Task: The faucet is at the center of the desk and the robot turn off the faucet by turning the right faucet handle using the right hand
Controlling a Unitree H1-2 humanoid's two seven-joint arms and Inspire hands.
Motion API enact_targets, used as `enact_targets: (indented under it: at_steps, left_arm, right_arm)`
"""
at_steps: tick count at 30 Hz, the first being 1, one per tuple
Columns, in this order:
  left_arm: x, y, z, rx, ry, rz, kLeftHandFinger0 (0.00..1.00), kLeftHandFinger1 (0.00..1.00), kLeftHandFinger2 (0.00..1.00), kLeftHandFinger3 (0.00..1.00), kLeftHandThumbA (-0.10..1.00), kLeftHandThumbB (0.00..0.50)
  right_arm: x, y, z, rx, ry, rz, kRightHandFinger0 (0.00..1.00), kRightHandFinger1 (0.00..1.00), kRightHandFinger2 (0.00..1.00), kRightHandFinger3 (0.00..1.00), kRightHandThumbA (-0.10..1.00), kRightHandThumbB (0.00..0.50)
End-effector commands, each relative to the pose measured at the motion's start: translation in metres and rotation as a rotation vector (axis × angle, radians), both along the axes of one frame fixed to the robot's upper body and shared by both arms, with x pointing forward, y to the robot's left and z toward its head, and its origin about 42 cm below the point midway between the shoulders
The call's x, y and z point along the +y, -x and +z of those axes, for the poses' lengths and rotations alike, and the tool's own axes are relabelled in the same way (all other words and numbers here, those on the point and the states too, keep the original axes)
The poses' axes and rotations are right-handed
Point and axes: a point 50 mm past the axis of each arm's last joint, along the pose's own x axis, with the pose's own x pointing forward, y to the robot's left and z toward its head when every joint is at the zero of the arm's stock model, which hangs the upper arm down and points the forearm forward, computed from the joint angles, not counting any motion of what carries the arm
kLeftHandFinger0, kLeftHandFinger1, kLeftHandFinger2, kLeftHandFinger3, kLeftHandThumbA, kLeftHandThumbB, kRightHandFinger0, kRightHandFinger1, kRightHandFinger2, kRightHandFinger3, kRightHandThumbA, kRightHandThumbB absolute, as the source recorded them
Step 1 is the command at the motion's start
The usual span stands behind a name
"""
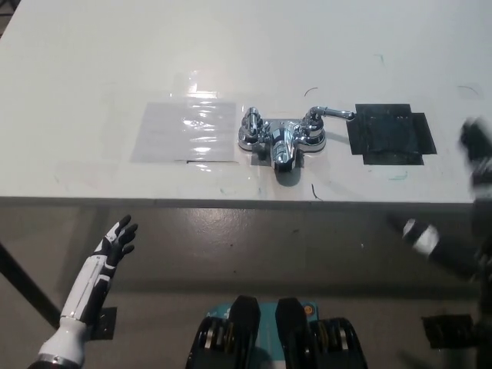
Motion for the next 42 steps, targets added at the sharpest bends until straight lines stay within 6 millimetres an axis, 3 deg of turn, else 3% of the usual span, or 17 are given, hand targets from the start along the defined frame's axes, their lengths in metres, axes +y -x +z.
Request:
enact_targets:
  at_steps: [1,2,4,6,8,12,15,22,28,33,38,42]
  left_arm:
    - [-0.003,0.0,0.015,-0.093,-0.001,-0.039,1.0,1.0,1.0,1.0,1.0,0.415]
    - [-0.003,0.0,0.014,-0.089,0.004,-0.041,1.0,1.0,1.0,1.0,1.0,0.416]
    - [-0.004,0.0,0.015,-0.093,0.003,-0.042,1.0,1.0,1.0,1.0,1.0,0.414]
    - [-0.004,-0.002,0.016,-0.093,0.001,-0.044,1.0,1.0,1.0,1.0,1.0,0.413]
    - [-0.004,-0.004,0.017,-0.09,-0.01,-0.046,1.0,1.0,1.0,1.0,1.0,0.421]
    - [-0.005,-0.005,0.016,-0.083,-0.013,-0.051,1.0,1.0,1.0,1.0,1.0,0.426]
    - [-0.007,-0.006,0.015,-0.081,-0.007,-0.053,1.0,1.0,1.0,1.0,1.0,0.425]
    - [-0.004,-0.005,0.016,-0.077,-0.015,-0.051,1.0,1.0,1.0,1.0,1.0,0.424]
    - [-0.004,-0.007,0.015,-0.073,-0.009,-0.049,1.0,1.0,1.0,1.0,1.0,0.434]
    - [-0.004,-0.005,0.014,-0.069,-0.012,-0.05,1.0,1.0,1.0,1.0,1.0,0.426]
    - [-0.004,-0.005,0.012,-0.068,-0.003,-0.05,1.0,1.0,1.0,1.0,1.0,0.436]
    - [-0.003,-0.004,0.013,-0.065,-0.009,-0.05,1.0,1.0,1.0,1.0,1.0,0.437]
  right_arm:
    - [-0.014,-0.031,0.063,-0.012,-0.001,0.112,1.0,1.0,1.0,1.0,1.0,0.34]
    - [-0.019,-0.047,0.082,-0.006,0.024,0.132,1.0,1.0,1.0,1.0,1.0,0.34]
    - [-0.022,-0.06,0.098,0.01,0.049,0.148,1.0,1.0,1.0,1.0,1.0,0.336]
    - [-0.026,-0.092,0.127,0.042,0.11,0.164,1.0,1.0,1.0,1.0,1.0,0.31]
    - [-0.024,-0.117,0.14,0.082,0.142,0.194,1.0,1.0,1.0,1.0,1.0,0.275]
    - [-0.012,-0.153,0.154,0.177,0.181,0.247,1.0,1.0,1.0,1.0,1.0,0.273]
    - [0.001,-0.186,0.161,0.265,0.19,0.269,1.0,1.0,1.0,1.0,1.0,0.33]
    - [0.013,-0.242,0.146,0.452,0.202,0.296,1.0,1.0,1.0,1.0,1.0,0.344]
    - [0.018,-0.266,0.135,0.577,0.238,0.29,1.0,1.0,1.0,1.0,1.0,0.375]
    - [0.019,-0.276,0.124,0.65,0.248,0.246,1.0,1.0,1.0,1.0,1.0,0.407]
    - [0.019,-0.281,0.107,0.705,0.254,0.226,1.0,1.0,1.0,1.0,1.0,0.38]
    - [0.021,-0.282,0.097,0.735,0.24,0.235,1.0,1.0,1.0,1.0,1.0,0.428]
